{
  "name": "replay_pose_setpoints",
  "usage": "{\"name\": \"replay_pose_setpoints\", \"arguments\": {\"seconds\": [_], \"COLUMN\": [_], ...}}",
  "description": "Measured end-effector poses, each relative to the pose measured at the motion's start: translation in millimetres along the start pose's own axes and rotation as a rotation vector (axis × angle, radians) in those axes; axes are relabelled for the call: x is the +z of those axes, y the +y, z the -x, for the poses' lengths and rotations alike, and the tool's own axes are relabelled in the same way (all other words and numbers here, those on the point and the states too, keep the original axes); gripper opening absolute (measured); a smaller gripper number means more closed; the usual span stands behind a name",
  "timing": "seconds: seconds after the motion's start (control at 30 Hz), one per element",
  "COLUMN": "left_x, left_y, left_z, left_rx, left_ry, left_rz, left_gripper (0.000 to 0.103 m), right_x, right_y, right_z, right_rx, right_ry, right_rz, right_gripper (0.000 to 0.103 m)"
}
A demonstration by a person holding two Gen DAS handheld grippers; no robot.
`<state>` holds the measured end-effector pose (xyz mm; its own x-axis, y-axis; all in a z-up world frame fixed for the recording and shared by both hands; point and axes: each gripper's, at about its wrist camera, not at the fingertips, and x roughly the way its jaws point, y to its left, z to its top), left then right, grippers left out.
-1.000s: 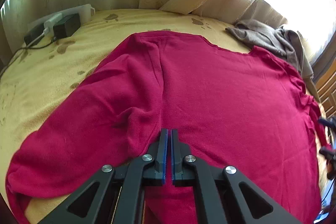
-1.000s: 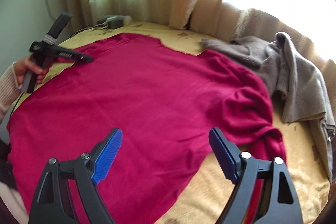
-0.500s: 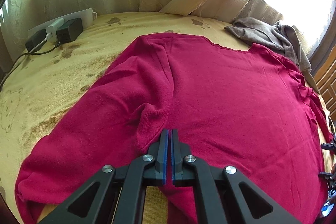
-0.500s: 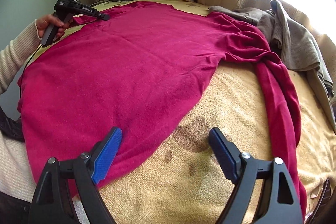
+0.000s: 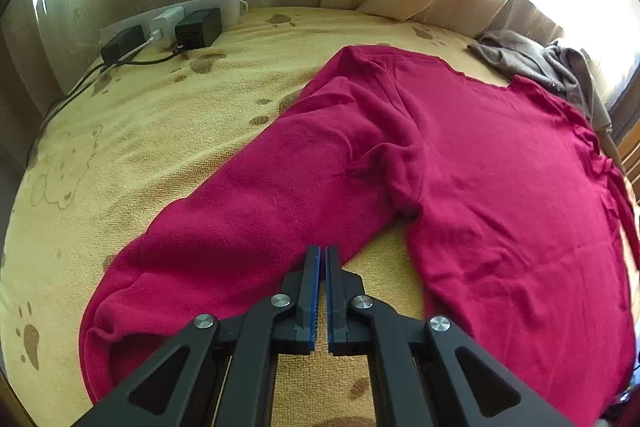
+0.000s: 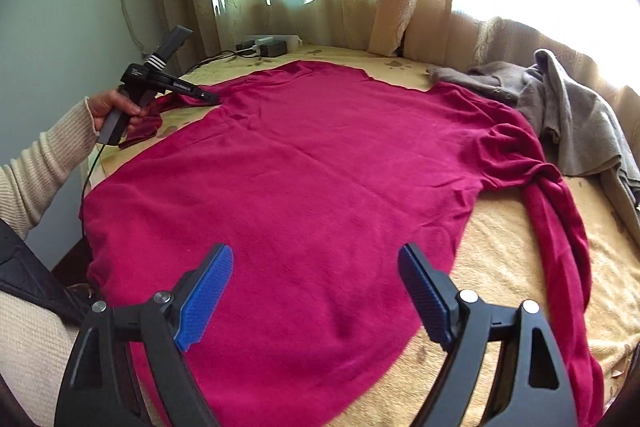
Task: Fold clothes
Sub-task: 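Release the shirt with the right tool while the left tool keeps holding the hem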
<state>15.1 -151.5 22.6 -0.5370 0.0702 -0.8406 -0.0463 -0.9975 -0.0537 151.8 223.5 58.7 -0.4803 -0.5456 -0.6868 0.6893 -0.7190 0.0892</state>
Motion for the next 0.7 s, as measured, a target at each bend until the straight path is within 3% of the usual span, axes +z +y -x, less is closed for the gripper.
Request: {"name": "replay_pose_setpoints", "arguments": {"seconds": [0.2,0.33,0.47,0.57,0.63,0.7], "left_x": [15,37,60,70,67,56], "left_y": [2,43,79,112,127,123], "left_z": [-18,-23,-22,-22,-18,-9], "left_rx": [0.388,0.412,0.544,0.538,0.432,0.327], "left_ry": [-0.070,-0.098,-0.123,-0.116,-0.097,-0.104], "left_rz": [-0.146,-0.013,0.098,0.212,0.290,0.293], "left_gripper": [0.003,0.002,0.003,0.003,0.003,0.002], "right_x": [-15,-21,-22,-21,-21,-21], "right_y": [14,12,16,24,27,26], "right_z": [-36,-37,-40,-45,-47,-47], "right_rx": [0.030,0.014,-0.009,-0.025,-0.031,-0.030], "right_ry": [0.081,0.081,0.098,0.125,0.135,0.135], "right_rz": [-0.009,-0.022,0.004,0.055,0.072,0.071], "right_gripper": [0.088,0.087,0.089,0.097,0.099,0.100]}}
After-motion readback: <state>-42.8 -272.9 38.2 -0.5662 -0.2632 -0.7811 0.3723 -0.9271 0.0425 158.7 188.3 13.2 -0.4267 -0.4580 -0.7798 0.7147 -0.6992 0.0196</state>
